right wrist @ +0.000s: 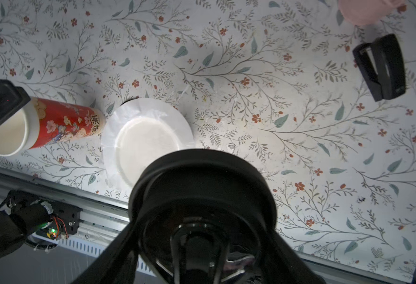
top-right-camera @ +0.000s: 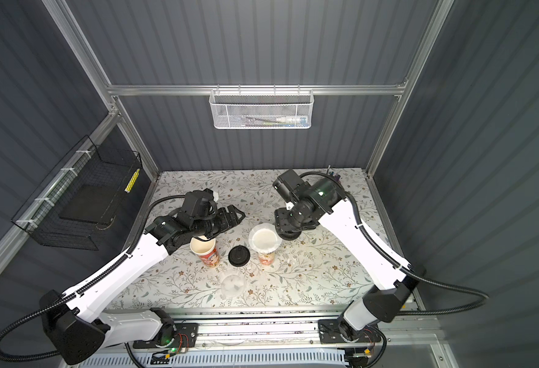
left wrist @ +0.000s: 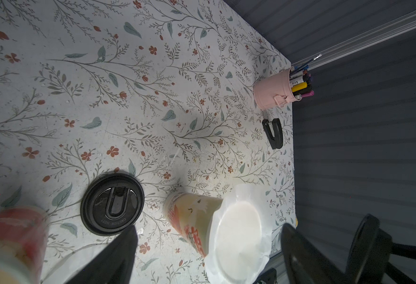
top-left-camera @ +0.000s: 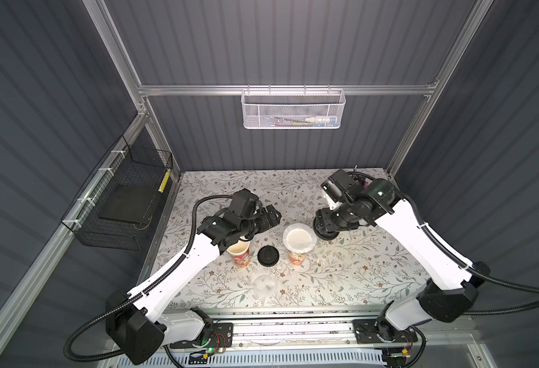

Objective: Put the leak-proof paper on the milk tea cups
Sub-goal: Secure the cup lid on the cup.

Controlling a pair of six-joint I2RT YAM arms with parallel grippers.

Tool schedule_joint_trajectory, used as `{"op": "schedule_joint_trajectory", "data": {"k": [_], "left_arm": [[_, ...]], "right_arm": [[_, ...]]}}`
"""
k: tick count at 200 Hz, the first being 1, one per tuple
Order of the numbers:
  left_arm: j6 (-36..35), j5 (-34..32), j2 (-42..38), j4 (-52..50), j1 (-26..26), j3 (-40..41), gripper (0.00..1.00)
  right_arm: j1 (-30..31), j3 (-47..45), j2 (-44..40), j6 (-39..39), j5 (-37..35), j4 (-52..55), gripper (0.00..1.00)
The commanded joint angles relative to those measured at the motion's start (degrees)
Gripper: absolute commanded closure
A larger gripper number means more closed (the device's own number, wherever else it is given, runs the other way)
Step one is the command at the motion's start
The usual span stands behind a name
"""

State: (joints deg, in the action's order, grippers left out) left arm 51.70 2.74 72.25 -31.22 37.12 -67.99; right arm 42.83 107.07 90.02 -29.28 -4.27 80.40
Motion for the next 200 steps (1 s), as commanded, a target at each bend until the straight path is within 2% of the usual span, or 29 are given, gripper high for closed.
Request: {"op": "schedule_joint_trajectory", "data": {"k": [1, 89, 200], "left_arm": [[0.16, 0.33, -1.74, -0.53, -0.46, 1.09, 0.09], [1.12, 0.33, -3.47, -1.19, -0.65, 3.06, 0.09], [1.43, 0.07, -3.85, -1.30, -0.83, 3.30, 0.09]], "right_arm": [[2.04, 3.45, 3.52, 2.37, 0.56, 3.89, 0.30], [4.81, 10.94, 16.06, 4.33, 3.92, 4.92, 0.29], [4.90, 11.74, 20.42, 5.35, 5.55, 6.23, 0.26]]}}
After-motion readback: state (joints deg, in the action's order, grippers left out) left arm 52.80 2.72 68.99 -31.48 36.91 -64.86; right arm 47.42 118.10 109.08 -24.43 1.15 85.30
